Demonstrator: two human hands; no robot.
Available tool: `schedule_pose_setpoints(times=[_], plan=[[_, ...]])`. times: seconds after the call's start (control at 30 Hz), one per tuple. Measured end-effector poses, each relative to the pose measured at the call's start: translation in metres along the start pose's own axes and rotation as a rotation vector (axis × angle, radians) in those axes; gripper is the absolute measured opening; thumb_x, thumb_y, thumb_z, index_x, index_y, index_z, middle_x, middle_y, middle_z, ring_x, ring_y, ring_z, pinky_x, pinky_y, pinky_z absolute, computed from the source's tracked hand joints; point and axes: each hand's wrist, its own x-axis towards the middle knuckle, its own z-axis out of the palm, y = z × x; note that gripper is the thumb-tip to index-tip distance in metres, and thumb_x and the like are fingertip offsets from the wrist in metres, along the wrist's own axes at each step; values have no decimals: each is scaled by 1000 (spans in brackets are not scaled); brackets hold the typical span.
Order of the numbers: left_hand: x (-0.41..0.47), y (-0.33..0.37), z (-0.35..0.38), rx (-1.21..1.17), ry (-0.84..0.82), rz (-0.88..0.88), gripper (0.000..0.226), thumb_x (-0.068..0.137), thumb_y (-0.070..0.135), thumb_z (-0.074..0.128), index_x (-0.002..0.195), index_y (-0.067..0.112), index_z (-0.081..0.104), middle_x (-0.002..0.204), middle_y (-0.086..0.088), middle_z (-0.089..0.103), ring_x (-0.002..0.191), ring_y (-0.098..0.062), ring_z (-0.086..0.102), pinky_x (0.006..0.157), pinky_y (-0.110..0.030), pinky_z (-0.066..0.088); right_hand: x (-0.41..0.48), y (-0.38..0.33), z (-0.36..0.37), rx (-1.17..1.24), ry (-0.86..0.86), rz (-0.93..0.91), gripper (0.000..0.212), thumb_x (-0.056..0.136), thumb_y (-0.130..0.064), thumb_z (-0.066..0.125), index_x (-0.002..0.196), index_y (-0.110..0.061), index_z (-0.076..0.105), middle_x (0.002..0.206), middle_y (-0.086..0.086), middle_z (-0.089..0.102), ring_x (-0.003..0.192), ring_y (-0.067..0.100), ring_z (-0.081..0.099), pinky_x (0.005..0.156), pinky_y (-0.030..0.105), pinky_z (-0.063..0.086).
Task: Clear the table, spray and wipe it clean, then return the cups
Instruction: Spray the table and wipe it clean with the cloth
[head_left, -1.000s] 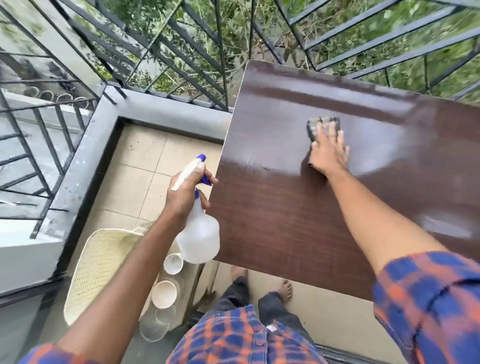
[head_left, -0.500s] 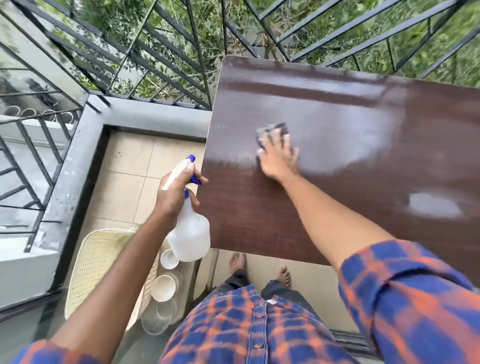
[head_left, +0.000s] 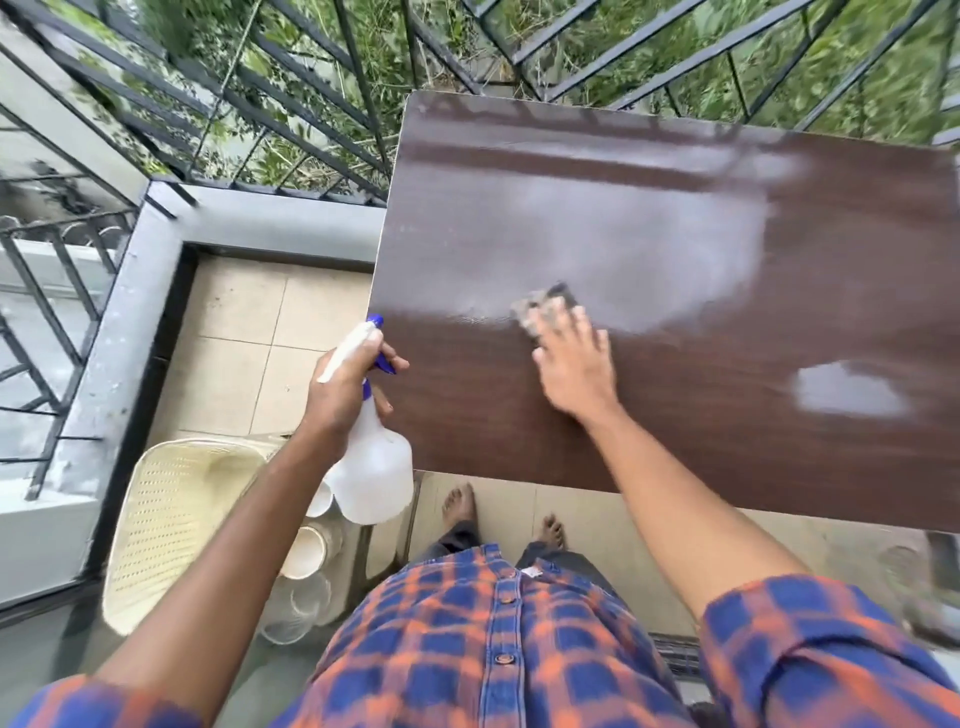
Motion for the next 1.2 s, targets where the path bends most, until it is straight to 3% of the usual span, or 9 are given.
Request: schedule_pose_setpoints(times=[0.17, 0.27, 0.33, 0.47, 0.63, 0.73, 0.83, 1.0, 1.2], plan=[[-14, -2, 20, 23, -1, 15, 36, 105, 36, 49, 94, 6, 64, 102, -11, 75, 41, -24, 51, 54, -28, 44, -22, 124, -31, 180, 104, 597, 63, 102, -36, 47, 160, -36, 20, 170, -3, 5, 156, 28, 7, 122, 59, 16], [-23, -5, 27, 10, 15, -1, 38, 105, 37, 49, 96, 4, 64, 101, -10, 76, 41, -23, 51, 57, -29, 45, -34, 105, -23, 228, 189, 737, 65, 100, -33, 51, 160, -31, 24, 170, 3, 9, 155, 31, 8, 120, 62, 16], [-30, -7, 30, -12, 28, 4, 41, 103, 40, 51, 96, 2, 64, 100, -11, 75, 41, -24, 50, 61, -34, 46, -39, 62, -8, 237, 220, 717, 67, 98, -32, 54, 159, -29, 26, 169, 6, 12, 155, 33, 11, 120, 63, 16], [-43, -13, 31, -42, 53, -10, 41, 95, 46, 54, 92, 7, 66, 103, -16, 74, 42, -27, 50, 64, -47, 47, -61, -51, 25, 188, 152, 310, 62, 96, -35, 49, 156, -31, 31, 169, 5, 15, 154, 32, 14, 120, 62, 15], [-60, -26, 30, -183, 103, -66, 31, 99, 35, 56, 87, 8, 65, 88, -11, 73, 50, -17, 61, 51, -26, 49, -95, -142, 61, 26, -183, -567, 63, 97, -32, 51, 156, -33, 30, 167, -2, 19, 154, 27, 12, 119, 62, 17], [-68, -34, 25, -218, 88, -83, 32, 94, 39, 60, 88, 8, 64, 95, -17, 71, 60, -20, 65, 58, -28, 52, -103, -135, 63, -51, -216, -691, 61, 97, -30, 46, 156, -33, 29, 168, -6, 18, 155, 23, 12, 122, 57, 14], [-78, -41, 29, -192, 132, -68, 30, 104, 29, 52, 93, 3, 60, 90, -14, 71, 48, -15, 60, 48, -24, 49, -106, -103, 55, -42, -226, -754, 58, 94, -25, 47, 150, -39, 41, 167, -8, 22, 155, 21, 15, 122, 55, 16], [-86, -53, 38, -90, 119, -88, 33, 101, 42, 54, 87, 13, 62, 96, -10, 73, 37, -23, 47, 45, -25, 45, -133, -8, 40, 69, -106, -544, 57, 91, -32, 40, 148, -38, 47, 162, -6, 34, 150, 21, 29, 120, 50, 23], [-87, -59, 71, -5, 28, -81, 37, 93, 49, 54, 84, 15, 66, 100, -8, 75, 42, -27, 50, 55, -31, 45, -182, 111, 25, 151, 35, 22, 56, 98, -39, 43, 153, -34, 39, 166, -3, 26, 153, 24, 22, 120, 51, 23]])
